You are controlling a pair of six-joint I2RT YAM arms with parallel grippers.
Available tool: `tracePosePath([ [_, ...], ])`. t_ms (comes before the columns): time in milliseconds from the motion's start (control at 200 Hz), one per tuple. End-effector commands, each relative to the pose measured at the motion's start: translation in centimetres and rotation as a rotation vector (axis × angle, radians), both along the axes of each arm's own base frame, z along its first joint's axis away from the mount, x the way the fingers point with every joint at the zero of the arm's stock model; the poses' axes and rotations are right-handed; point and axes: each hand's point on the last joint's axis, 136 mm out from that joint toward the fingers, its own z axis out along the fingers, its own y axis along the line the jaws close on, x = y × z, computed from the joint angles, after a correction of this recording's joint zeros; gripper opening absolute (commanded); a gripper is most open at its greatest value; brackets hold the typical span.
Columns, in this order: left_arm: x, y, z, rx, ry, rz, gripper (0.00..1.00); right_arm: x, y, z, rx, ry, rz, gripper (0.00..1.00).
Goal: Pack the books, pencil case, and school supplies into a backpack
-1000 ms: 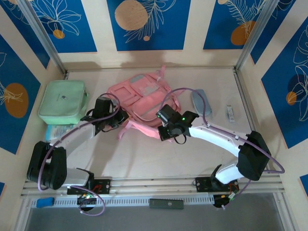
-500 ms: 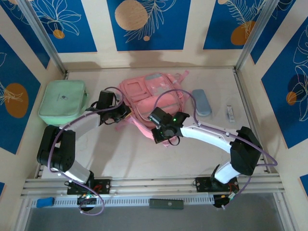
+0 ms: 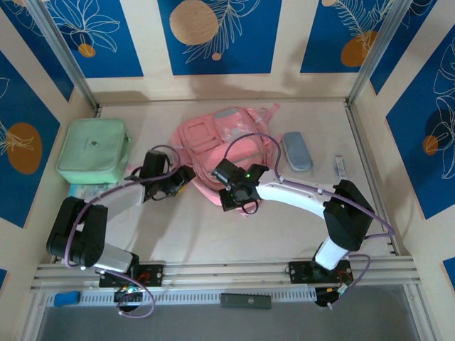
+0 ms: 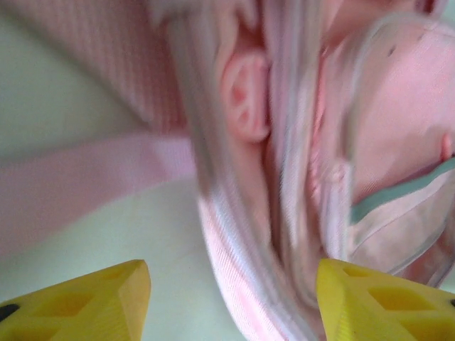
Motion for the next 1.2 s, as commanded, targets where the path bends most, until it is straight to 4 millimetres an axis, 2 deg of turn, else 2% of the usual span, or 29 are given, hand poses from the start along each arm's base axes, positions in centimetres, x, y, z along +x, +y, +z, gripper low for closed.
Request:
tracePosePath([
  [0, -1.0, -2.2, 1.5, -0.101, -0.043, 0.076, 0.66, -0.8, 0.5, 0.2, 0.014, 0.041, 0.0, 0.0],
  [145, -2.4, -4.5, 1.3, -0.109, -0.023, 0.112, 0.68, -0.8, 0.3, 0.2, 0.012, 0.043, -0.005, 0.0],
  [220, -3.1, -4.7, 0.1, -0.109, 0.014, 0.179, 0.67, -0.8, 0.3, 0.2, 0.014, 0.04, -0.006, 0.0],
  [395, -2.9, -7.8, -1.0, -0.157, 0.05, 0.189, 0.65, -0.9, 0.6, 0.1, 0.023, 0.044, -0.003, 0.0],
  [510, -2.8, -8.3, -2.0, -0.184, 0.042, 0.223, 0.54, -0.9, 0.5, 0.2, 0.02, 0.04, -0.003, 0.0],
  [580, -2.8, -8.1, -2.4, -0.136, 0.034, 0.239, 0.47, -1.0, 0.6, 0.1, 0.025, 0.043, 0.0, 0.0],
  [700, -2.6, -8.9, -1.5, -0.086, 0.017, 0.205, 0.43, -1.2, 0.7, -0.4, 0.018, 0.054, 0.004, 0.0],
  [745, -2.6, -8.6, -1.3, -0.073, 0.01, 0.218, 0.42, -1.2, 0.7, -0.5, 0.016, 0.054, 0.003, 0.0],
  [845, -2.3, -7.5, -0.8, -0.044, -0.021, 0.254, 0.31, -1.3, 0.8, -0.8, 0.023, 0.061, 0.009, 0.0],
  [905, -2.0, -7.5, -0.4, -0.039, -0.035, 0.253, 0.24, -1.3, 1.1, -1.2, 0.026, 0.069, 0.015, 0.0],
  [1085, -1.7, -8.3, -0.1, -0.055, -0.038, 0.235, 0.02, 0.0, 1.5, -2.3, 0.01, 0.064, -0.002, 0.0],
  [1195, -1.7, -8.6, 0.0, -0.079, -0.038, 0.233, 0.0, 1.0, 1.9, -2.6, 0.011, 0.063, -0.018, 0.02],
])
